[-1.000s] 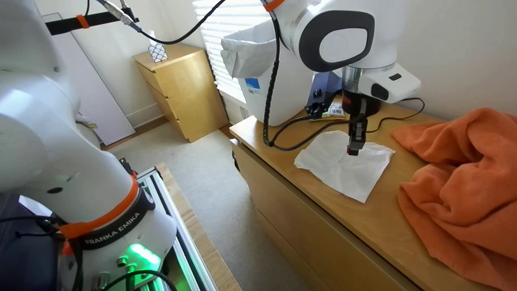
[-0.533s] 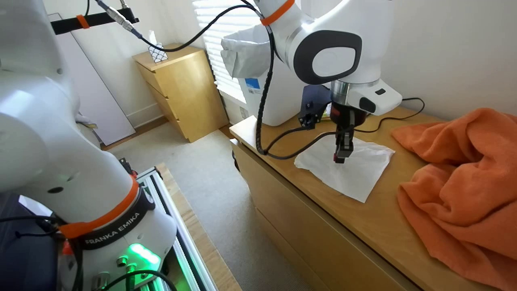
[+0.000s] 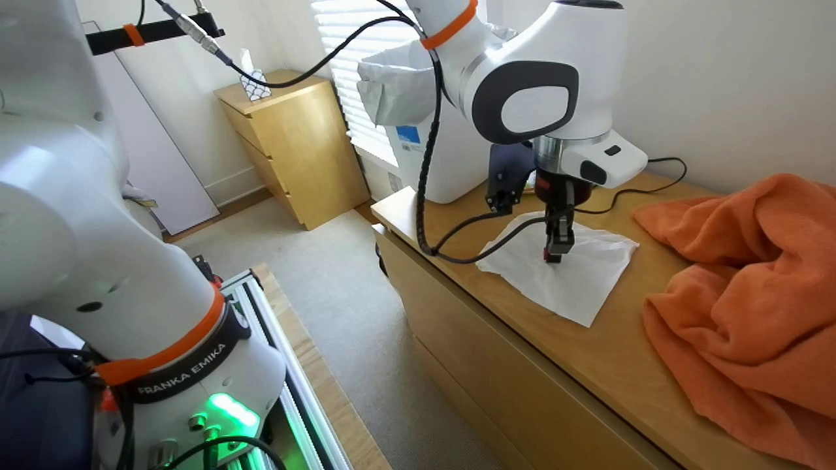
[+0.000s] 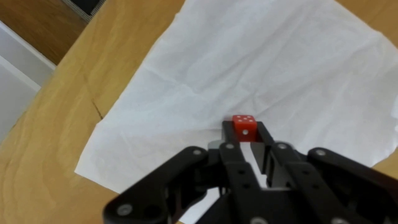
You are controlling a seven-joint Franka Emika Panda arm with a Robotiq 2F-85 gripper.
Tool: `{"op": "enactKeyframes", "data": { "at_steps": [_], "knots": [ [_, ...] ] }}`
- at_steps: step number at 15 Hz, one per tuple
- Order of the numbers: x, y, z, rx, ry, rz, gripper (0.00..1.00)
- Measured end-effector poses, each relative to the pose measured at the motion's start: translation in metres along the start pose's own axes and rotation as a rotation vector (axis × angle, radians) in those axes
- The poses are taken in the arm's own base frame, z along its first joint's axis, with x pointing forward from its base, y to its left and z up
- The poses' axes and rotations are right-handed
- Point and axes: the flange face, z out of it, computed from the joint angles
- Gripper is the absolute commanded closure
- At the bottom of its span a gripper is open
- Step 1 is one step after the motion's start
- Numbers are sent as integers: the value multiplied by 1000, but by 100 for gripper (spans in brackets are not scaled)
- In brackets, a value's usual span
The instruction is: Pick up the red dice and put it on the white serviette, fold the white serviette diagonally in half
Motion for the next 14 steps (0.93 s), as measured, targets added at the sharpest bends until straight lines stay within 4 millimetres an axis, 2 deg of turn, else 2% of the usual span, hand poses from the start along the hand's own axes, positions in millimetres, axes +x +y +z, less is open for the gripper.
{"op": "enactKeyframes", "data": {
  "at_steps": [1,3,6,9,11,14],
  "knots": [
    [0,0,1,1,4,0,96],
    [0,-1,4,2,5,0,57],
    [-1,-1,7,1,6,-1,36],
    [3,0,1,8,19,4,12],
    [7,2,-10,25,36,16,1],
    [11,6,-30,62,61,33,0]
  ]
}}
